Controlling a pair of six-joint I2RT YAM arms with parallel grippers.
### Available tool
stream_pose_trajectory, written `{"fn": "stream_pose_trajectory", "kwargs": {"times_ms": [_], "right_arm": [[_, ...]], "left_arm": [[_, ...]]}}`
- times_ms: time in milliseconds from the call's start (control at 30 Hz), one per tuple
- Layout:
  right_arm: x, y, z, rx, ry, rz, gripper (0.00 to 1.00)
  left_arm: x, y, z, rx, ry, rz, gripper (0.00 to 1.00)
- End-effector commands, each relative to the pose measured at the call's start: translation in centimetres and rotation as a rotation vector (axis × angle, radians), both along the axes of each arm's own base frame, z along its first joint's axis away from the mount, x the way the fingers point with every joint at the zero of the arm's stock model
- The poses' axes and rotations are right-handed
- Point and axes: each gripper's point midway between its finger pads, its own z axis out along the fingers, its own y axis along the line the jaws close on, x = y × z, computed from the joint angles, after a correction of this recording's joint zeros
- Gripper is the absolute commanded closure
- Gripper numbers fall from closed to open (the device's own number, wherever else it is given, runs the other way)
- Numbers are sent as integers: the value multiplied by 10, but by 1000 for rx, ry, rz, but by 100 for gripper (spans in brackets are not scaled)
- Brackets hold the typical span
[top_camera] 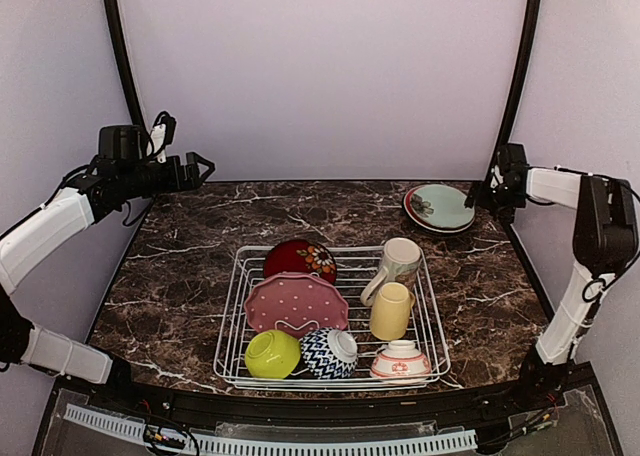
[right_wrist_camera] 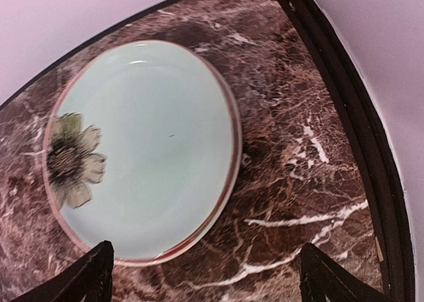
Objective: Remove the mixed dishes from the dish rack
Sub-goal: Grab the plate from the dish rack.
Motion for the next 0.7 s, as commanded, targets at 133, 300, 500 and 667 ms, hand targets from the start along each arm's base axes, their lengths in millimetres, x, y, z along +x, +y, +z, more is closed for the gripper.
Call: {"fn": "stream_pose_trajectory", "kwargs": {"times_ms": [133, 300, 500, 667], "right_arm": [[-51, 96, 91, -98, -281, 388, 2], [-91, 174, 142, -27, -467, 706, 1], [-170, 278, 167, 24, -545, 1155, 1], [-232, 344, 145, 3, -504, 1429, 1]], "left_arm": [[3, -5, 23, -40, 10, 9, 1], [0, -6, 25, -48, -12, 3, 1], [-8, 8, -3, 62, 0, 33, 1], [-15, 16, 5, 101, -35, 52, 1]]}}
